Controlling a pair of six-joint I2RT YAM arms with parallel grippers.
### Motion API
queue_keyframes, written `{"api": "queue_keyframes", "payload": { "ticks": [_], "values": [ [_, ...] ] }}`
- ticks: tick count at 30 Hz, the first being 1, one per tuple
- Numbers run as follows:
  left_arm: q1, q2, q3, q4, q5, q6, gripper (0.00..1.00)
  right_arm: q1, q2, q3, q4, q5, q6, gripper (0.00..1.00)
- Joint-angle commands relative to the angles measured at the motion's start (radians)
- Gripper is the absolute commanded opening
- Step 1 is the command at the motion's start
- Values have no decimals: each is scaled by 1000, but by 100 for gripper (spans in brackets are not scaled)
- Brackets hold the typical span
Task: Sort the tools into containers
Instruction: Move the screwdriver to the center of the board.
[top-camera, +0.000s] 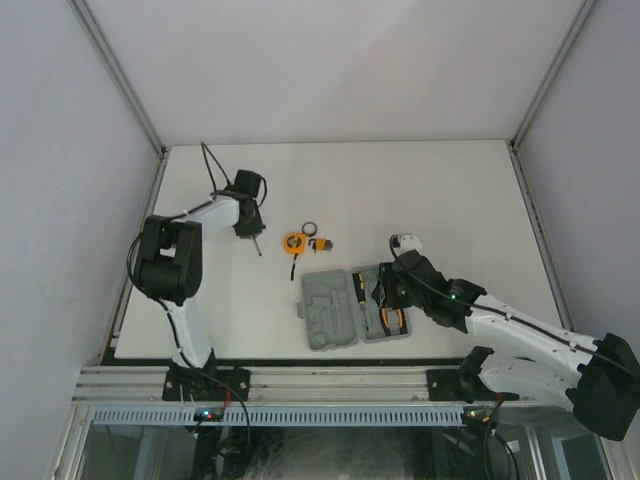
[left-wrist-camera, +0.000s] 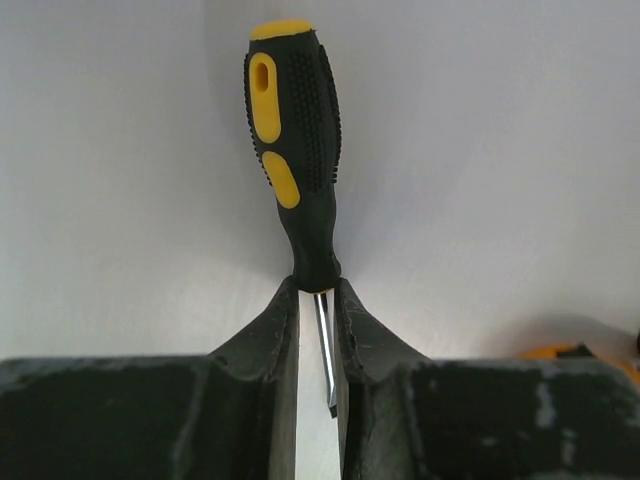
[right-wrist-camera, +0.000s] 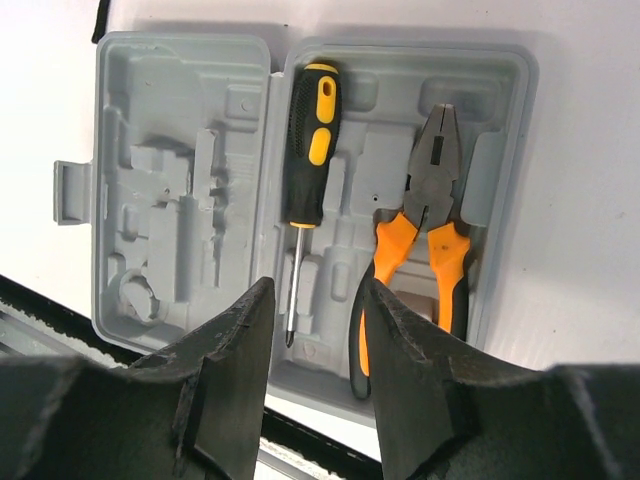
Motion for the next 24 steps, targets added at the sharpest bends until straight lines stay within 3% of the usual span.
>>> {"api": "queue_keyframes", "payload": {
  "ticks": [1,6,10,18,24],
  "values": [
    [-102,-90,-139,62,23,-40,10,14,-17,5,16,4,27,40],
    [-150,-151,-277,116,41,-90,11,20,-24,5,4,17,37,40],
    [-168,-201,-335,129,19,-108,21,25,-20,4,8,21,39,40],
    [-168,-206,-305,98,-12,-98,48,35,-20,4,13,23,47,40],
    [-167,-176,-246,66,-35,-85,55,40,-29,4,-12,45,52,40]
  ]
}}
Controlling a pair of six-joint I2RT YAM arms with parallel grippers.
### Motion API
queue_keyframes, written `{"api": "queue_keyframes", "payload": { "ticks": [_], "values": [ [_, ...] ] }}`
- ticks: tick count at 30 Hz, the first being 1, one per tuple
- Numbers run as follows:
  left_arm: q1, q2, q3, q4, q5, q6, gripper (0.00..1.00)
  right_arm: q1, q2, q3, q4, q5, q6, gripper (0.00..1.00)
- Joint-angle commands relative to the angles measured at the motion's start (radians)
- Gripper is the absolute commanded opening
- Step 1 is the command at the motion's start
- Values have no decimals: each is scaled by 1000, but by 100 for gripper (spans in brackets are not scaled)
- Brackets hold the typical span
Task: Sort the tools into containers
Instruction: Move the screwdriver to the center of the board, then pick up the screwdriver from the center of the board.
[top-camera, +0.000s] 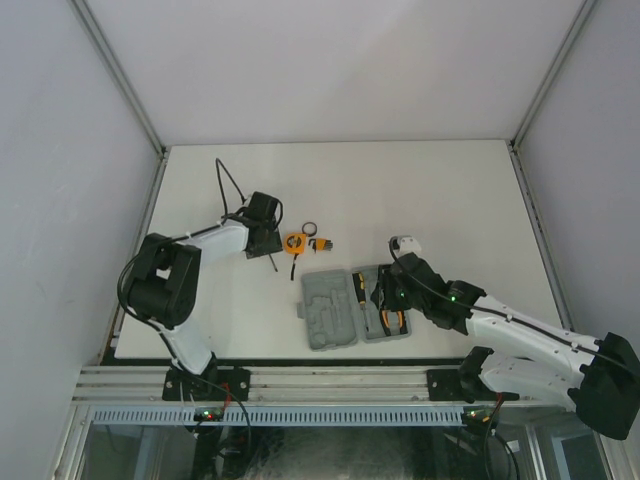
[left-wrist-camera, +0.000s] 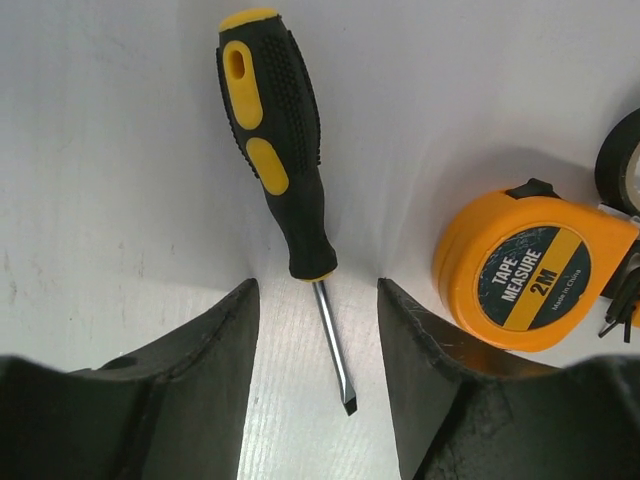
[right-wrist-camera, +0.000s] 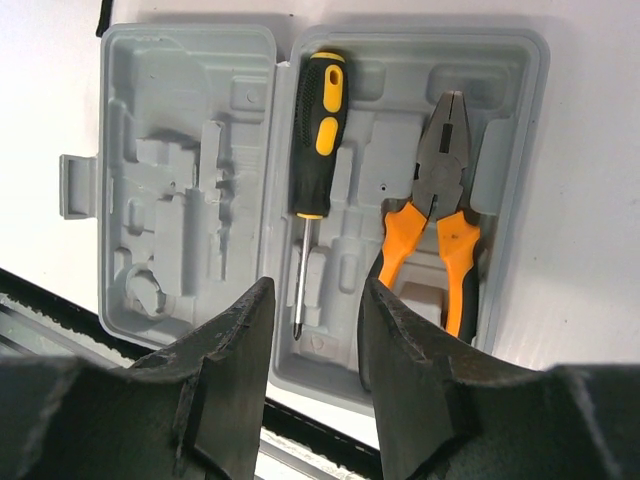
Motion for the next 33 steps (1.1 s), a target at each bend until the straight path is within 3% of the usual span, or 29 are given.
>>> {"api": "queue_keyframes", "payload": {
  "ticks": [1,9,19,27,33],
  "values": [
    [1,29,50,-83,-22,1,56,10,-25,4,-2,30,17,40],
    [16,58,93,-95,-55,-2,57,16,-27,4,-13,40,16,40],
    [52,112,158,-100,-60,16,49,22,-29,3,-22,51,22,40],
    [56,84,125,-54,-12,24,26,26,-33,4,-23,57,28,40],
    [56,12,103,-59,-5,39,3,27,-62,4,-21,66,38,40]
  ]
}}
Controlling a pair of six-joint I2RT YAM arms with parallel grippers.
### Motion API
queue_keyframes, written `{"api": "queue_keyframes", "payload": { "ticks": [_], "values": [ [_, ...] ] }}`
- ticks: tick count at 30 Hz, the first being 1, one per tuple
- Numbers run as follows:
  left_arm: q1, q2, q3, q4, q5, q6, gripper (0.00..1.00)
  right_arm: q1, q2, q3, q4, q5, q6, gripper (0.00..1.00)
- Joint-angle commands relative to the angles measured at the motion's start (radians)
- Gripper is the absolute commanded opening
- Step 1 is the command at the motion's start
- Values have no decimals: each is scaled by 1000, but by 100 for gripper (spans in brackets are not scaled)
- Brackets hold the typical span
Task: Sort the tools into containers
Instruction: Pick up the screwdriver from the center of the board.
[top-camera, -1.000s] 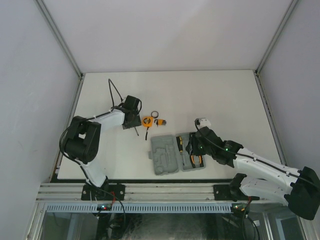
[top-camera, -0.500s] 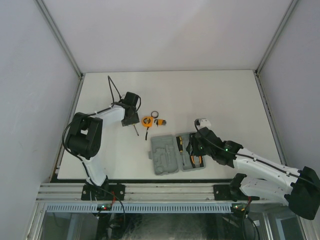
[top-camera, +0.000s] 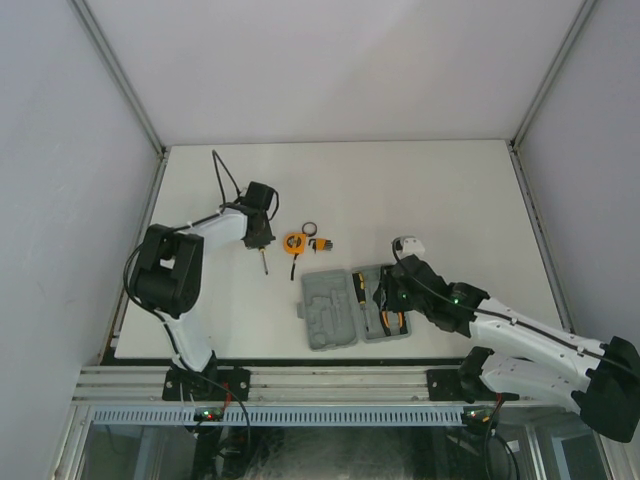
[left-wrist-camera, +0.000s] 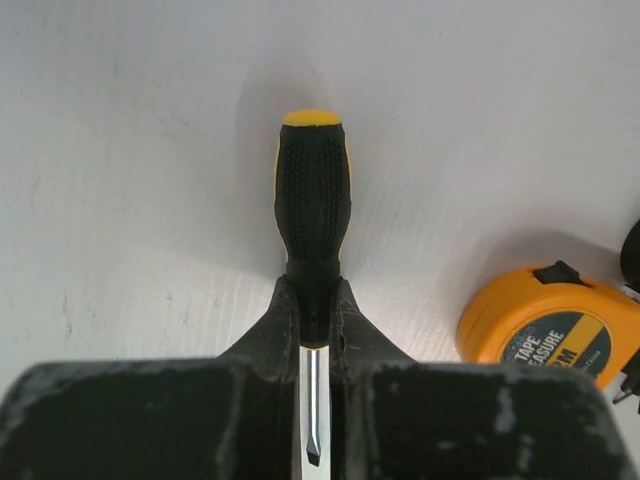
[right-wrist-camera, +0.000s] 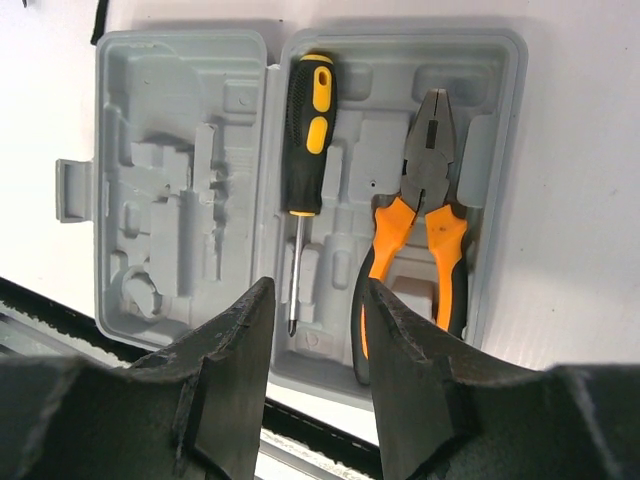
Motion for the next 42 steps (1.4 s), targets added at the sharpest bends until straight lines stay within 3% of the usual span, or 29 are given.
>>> {"api": "queue_keyframes", "payload": {
  "ticks": [1,9,16,18,22,26,32,42],
  "values": [
    [2,-96,-25,14,29,20,0,8,-45,4,14,26,24,40],
    [-8,-355,-104,40,62,40,0,3,-132,4,41,46,49,40],
    [-54,-529,-104,76,228,83,0,0,-254,4,144,59,0,43],
    [-84,-573,-101,86,273,100,0,-2,-294,3,181,67,-21,45],
    [-178,-660,-99,103,351,137,0,-37,-358,4,238,59,-25,64],
    [-287,-744,-111,134,377,169,0,-78,-388,4,321,19,55,67],
    [-414,-798,-145,224,436,163,0,-89,-366,4,452,-33,237,65],
    [-559,-731,-132,285,512,158,0,-89,-317,4,593,-108,317,62]
  ]
}}
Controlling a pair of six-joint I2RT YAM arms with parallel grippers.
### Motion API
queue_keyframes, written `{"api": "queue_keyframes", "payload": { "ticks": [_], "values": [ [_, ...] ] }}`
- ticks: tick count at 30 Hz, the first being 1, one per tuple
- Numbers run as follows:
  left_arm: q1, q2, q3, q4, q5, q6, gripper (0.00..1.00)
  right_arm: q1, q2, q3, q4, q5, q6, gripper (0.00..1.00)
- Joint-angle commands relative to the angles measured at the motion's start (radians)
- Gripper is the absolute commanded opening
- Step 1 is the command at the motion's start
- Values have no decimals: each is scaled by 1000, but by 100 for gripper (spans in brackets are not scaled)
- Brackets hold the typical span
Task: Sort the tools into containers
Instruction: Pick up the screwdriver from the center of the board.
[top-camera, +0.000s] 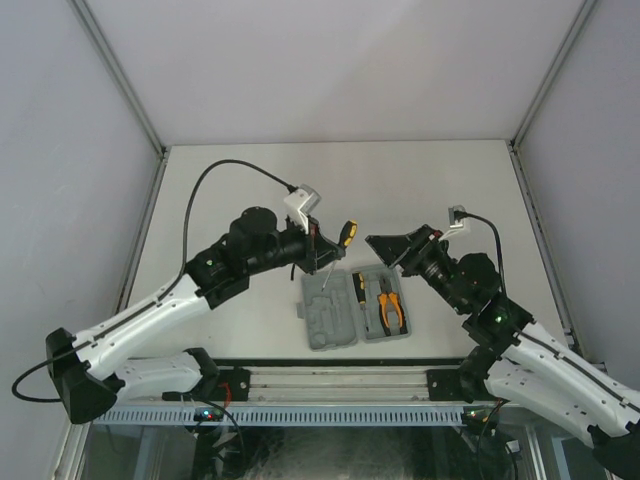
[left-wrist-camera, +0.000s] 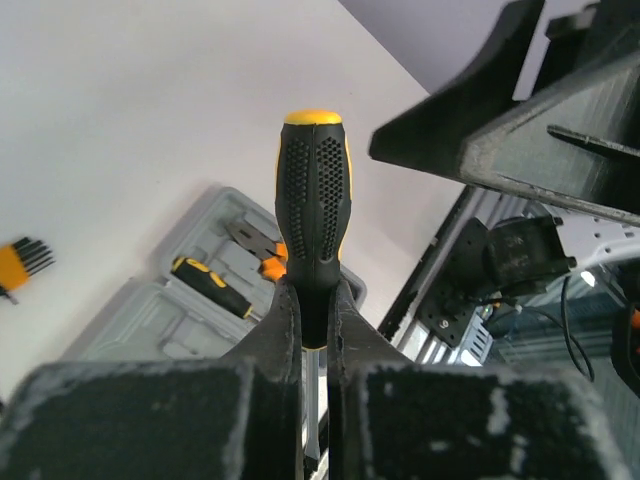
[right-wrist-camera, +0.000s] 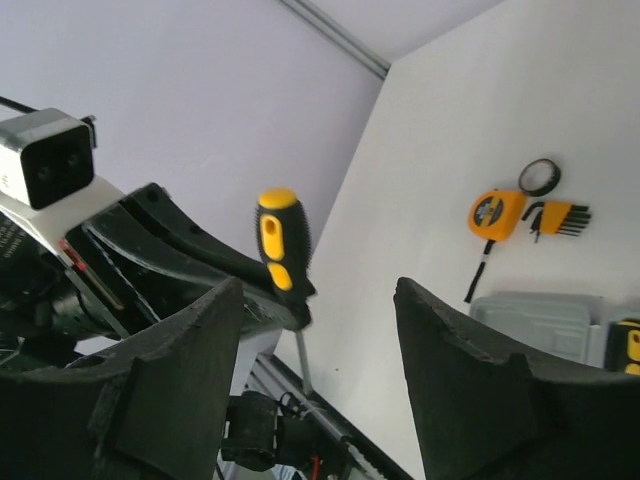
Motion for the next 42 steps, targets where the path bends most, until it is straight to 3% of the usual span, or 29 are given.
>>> {"api": "queue_keyframes", "payload": {
  "ticks": [1,18,24,29,32,35,37,40,42],
  "values": [
    [-54,31,-2,82,50,18,0,-2,12,4,105,-43,50,61],
    [-107,73,45,100,69,21,0,-1,86,4,63,-119,60,53],
    [-110,83,51,98,74,28,0,-2,106,4,85,-146,56,47],
    [-110,84,50,100,68,24,7,-3,117,3,83,-168,53,39],
    [-110,81,50,100,69,22,14,-2,120,4,87,-175,41,29],
    [-110,72,43,103,61,24,28,-4,118,5,82,-173,11,17],
    [-109,60,35,103,42,26,43,-8,113,18,55,-158,-5,10],
    [-109,38,27,103,29,28,60,-11,96,30,26,-109,-35,4],
    [-109,25,25,101,24,28,65,-13,81,38,9,-58,-58,1]
  ]
}}
